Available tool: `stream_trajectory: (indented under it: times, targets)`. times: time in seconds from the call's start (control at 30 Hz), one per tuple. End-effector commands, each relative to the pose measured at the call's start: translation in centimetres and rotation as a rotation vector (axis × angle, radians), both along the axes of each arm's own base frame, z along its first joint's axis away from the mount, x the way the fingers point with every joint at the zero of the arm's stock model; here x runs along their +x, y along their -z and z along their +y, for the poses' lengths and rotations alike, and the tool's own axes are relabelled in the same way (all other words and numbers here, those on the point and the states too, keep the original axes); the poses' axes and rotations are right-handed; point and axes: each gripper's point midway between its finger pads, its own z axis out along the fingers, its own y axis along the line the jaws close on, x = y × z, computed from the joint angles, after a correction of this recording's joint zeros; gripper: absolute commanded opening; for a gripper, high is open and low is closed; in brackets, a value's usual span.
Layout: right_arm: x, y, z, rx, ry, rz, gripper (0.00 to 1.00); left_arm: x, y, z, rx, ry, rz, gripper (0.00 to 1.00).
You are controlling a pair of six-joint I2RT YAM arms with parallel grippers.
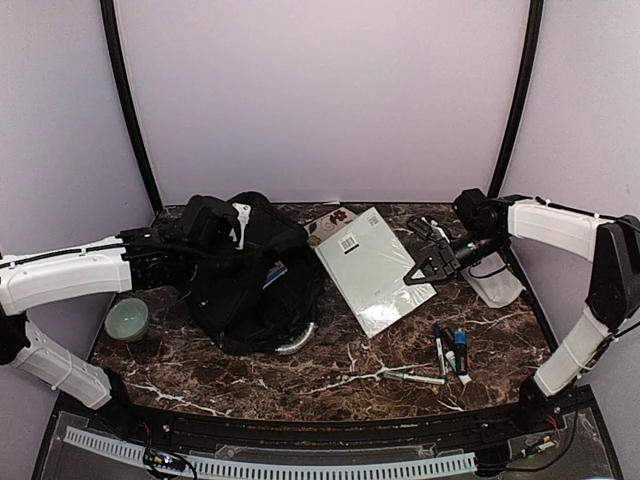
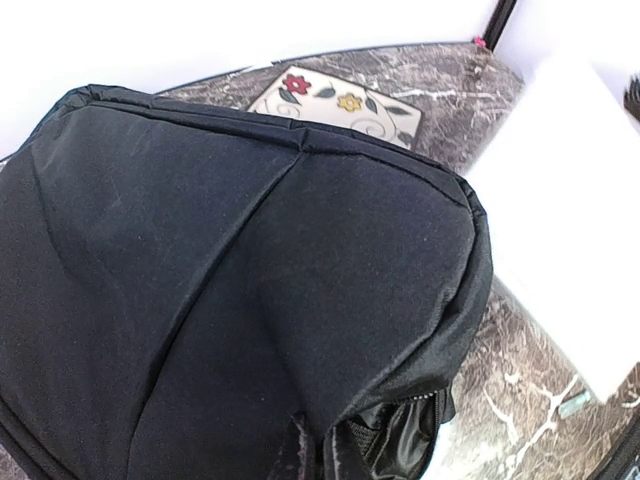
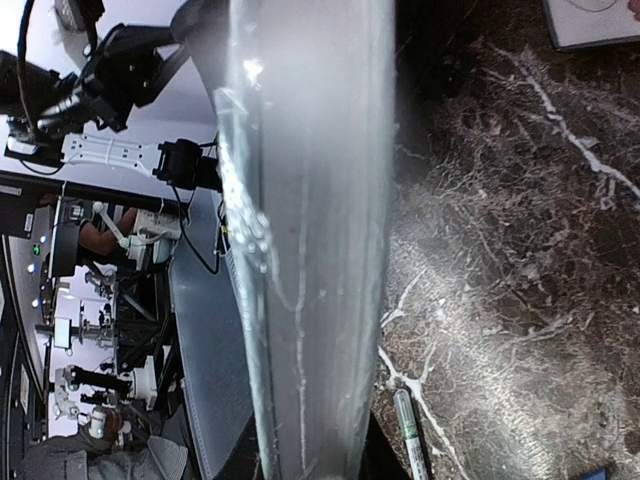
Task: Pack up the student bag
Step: Place the book in the largest pocket of the bag.
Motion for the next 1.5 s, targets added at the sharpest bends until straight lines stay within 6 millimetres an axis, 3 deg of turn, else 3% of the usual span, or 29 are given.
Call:
stream_trajectory:
  times: [0.0,0.13,0.33,0.6,0.73,1.0,1.3,1.47]
  targets:
    - [-2.8,-1.9,1.2,0.129,-0.119,-0.017,0.00,2.2,-4.9,0.0,-0.140,-0.047,-0.120,0.00]
    - [-5.2,-1.0,1.9,0.112,-0.210,0.034,0.00,3.4,-5.5,-1.0,-0.201,-0.034,-0.129,0.00]
    - [-5.5,0.2,4.5,0.074,-0.261,0.086,0.00,3.9,-5.7,-3.2,-0.282,0.006,-0.099,0.00]
    - [-4.9,3.0,10.5,-0.037,-0.323,0.228,0.00,3.0,-6.8,-3.3,-0.385,0.018,-0.097,0.00]
    - [-4.5,3.2,13.8,-0.012,-0.344,0.309,0.00,2.5,-7.4,-2.6,-0.387,0.012,-0.107,0.00]
    - [-1.4,2.8,17.7,0.039,-0.327,0.327,0.00,1.4,-8.3,-1.5,-0.377,0.030,-0.122,0.00]
    - [4.1,3.4,21.6,0.039,-0.136,0.332,0.00,-0.2,-8.6,-2.5,-0.400,0.137,-0.085,0.00]
    - [5.7,4.3,22.8,0.031,-0.113,0.309,0.00,-1.2,-9.0,-2.9,-0.406,0.201,-0.082,0.00]
